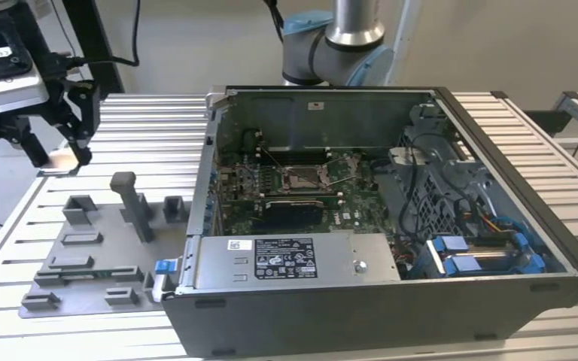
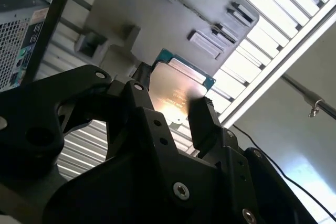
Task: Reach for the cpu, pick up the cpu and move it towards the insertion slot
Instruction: 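Pick up the cpu and move it towards the insertion slot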
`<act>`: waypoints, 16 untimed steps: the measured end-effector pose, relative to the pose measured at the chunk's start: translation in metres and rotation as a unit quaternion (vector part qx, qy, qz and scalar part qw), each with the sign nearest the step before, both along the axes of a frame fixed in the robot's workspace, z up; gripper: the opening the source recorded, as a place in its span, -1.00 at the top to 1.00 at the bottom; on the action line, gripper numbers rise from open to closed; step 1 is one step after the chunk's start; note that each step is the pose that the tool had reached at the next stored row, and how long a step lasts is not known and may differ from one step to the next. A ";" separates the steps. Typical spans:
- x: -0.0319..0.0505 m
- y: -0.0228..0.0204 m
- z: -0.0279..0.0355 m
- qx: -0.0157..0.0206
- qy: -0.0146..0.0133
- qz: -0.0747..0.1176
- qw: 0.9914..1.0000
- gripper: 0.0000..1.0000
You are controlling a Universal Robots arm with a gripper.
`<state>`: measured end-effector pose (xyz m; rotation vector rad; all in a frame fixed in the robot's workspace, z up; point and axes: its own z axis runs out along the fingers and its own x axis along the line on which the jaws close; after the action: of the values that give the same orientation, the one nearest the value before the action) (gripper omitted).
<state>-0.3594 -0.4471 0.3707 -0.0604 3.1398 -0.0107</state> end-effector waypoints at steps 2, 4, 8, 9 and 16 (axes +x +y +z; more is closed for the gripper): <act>0.0049 0.0000 0.0000 0.000 0.000 0.000 1.000 1.00; 0.0091 0.0000 0.0000 0.000 0.000 0.000 1.000 1.00; 0.0196 0.0000 0.0000 0.000 0.000 0.000 1.000 1.00; 0.0226 0.0000 0.0000 0.000 0.000 0.000 1.000 1.00; 0.0464 0.0000 0.0000 0.000 0.000 0.000 1.000 1.00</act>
<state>-0.3130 -0.4471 0.3707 -0.0603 3.1398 -0.0106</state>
